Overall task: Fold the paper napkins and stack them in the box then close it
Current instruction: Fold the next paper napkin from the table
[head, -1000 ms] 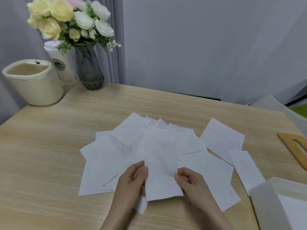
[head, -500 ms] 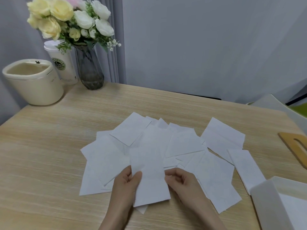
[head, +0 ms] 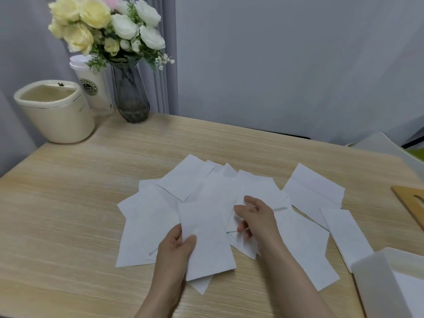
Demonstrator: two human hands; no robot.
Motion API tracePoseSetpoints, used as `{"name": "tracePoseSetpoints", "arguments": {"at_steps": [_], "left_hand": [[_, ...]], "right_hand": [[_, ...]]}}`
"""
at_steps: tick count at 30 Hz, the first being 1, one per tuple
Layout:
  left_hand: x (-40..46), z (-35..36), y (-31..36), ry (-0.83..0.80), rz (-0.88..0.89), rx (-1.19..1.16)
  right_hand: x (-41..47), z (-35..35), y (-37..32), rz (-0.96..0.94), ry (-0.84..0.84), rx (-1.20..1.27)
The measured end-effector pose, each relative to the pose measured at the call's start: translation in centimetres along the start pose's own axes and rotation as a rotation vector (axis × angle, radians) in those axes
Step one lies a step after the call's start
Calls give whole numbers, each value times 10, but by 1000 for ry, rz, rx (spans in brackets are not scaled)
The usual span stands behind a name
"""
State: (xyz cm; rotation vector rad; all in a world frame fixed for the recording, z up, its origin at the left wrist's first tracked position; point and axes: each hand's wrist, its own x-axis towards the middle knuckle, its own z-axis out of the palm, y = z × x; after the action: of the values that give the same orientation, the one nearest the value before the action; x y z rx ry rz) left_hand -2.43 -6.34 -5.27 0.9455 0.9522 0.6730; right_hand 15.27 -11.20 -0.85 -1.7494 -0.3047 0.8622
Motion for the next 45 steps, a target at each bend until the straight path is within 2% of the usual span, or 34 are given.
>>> {"name": "tracePoseSetpoints", "arguments": {"at_steps": [3, 10, 17, 28, 34, 39, 45], "left_hand": [[0, 0, 0, -12, 5, -3], [-1, -1, 2, -9, 13, 6], [-3, 0, 3, 6, 19, -15], [-1, 7, -1, -55, 19, -65], [2, 5, -2, -61, 8, -54], [0, 6, 1, -42, -10, -28], [-4, 8, 5, -29, -23, -57]], "right_hand": [[2, 6, -1, 28, 2, -52], [1, 19, 7, -54, -15, -191], [2, -12, 8, -181, 74, -387], [-19, -76, 30, -208, 166, -429], [-35, -81, 17, -254, 250, -253], [-55, -69, -3, -182, 79, -1], [-75, -30, -4, -164, -227, 68]]}}
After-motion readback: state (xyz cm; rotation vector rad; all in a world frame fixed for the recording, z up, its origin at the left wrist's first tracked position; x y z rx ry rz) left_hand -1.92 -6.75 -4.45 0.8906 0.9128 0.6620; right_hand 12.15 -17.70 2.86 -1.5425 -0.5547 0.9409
